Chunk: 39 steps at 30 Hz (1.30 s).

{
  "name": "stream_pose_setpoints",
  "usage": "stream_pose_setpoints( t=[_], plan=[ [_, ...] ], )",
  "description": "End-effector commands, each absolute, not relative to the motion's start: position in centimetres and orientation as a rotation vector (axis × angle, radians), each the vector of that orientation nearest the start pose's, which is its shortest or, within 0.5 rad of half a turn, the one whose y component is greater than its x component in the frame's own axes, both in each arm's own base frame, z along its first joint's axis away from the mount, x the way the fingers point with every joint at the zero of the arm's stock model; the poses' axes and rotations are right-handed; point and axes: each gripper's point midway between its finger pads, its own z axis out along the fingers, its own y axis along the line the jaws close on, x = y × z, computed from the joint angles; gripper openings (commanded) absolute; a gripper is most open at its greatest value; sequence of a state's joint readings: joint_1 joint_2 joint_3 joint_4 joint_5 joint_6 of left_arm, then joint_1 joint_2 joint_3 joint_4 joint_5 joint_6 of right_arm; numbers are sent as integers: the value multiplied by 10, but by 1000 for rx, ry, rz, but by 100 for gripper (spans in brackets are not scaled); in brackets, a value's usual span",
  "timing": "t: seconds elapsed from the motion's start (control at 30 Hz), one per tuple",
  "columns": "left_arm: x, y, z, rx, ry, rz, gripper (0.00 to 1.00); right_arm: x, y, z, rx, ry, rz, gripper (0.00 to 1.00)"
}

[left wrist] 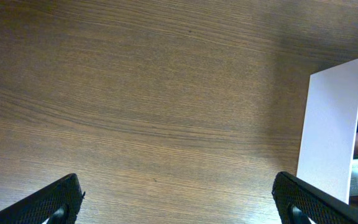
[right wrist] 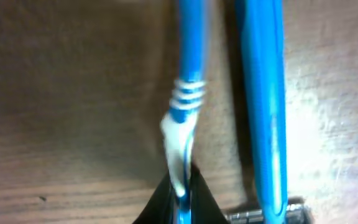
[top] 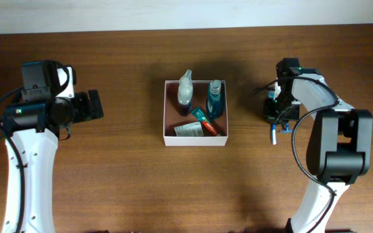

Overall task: Pack container
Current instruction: 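Place the toothbrush into the box and release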

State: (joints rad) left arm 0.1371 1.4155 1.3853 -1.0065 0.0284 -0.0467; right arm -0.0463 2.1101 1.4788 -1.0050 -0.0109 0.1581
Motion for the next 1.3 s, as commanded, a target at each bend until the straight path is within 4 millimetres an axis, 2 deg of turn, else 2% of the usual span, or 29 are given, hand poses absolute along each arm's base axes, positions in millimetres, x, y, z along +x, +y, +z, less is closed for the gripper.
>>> stream_pose_setpoints(
  t=[0.0, 0.1, 0.2, 0.3, 0.37, 0.4, 0.5, 0.57, 0.67, 0.8, 0.93, 1.03, 1.13, 1.23, 1.27],
  plan=[
    [349, 43, 224, -235, 2571, -17, 100, 364, -9, 3, 320, 3219, 14, 5],
    [349, 43, 224, -235, 2571, -17, 100, 370, 1, 26, 274, 3180, 17, 4],
    [349, 43, 224, -235, 2571, -17, 100, 377, 25, 70, 164, 3092, 30, 4],
    [349, 43, 224, -235, 2571, -17, 100, 374, 53, 111, 46, 3005, 51, 4],
    [349, 43, 224, -235, 2571, -16, 100, 364, 70, 140, -34, 2947, 53, 4],
    [349, 43, 224, -235, 2571, -16, 100, 361, 73, 147, -51, 2933, 50, 4],
    [349, 43, 224, -235, 2571, -17, 100, 343, 94, 185, -151, 2839, 77, 4],
    [349, 43, 224, -235, 2571, -17, 100, 333, 111, 207, -293, 2763, 102, 4],
    [349, 43, 224, -235, 2571, -16, 100, 318, 141, 225, -574, 2656, 126, 4],
    [349, 43, 224, -235, 2571, -17, 100, 298, 182, 225, -1058, 2498, 117, 4],
    [349, 43, 224, -235, 2571, -17, 100, 303, 208, 216, -1315, 2352, 84, 4],
    [349, 43, 224, -235, 2571, -17, 100, 312, 214, 207, -1437, 2280, 54, 4],
    [349, 43, 224, -235, 2571, -17, 100, 318, 225, 181, -1671, 2181, 52, 4],
    [349, 43, 224, -235, 2571, -17, 100, 321, 227, 160, -1784, 2160, 42, 4],
    [349, 43, 224, -235, 2571, -17, 100, 326, 230, 142, -1848, 2148, 37, 4]
  ],
)
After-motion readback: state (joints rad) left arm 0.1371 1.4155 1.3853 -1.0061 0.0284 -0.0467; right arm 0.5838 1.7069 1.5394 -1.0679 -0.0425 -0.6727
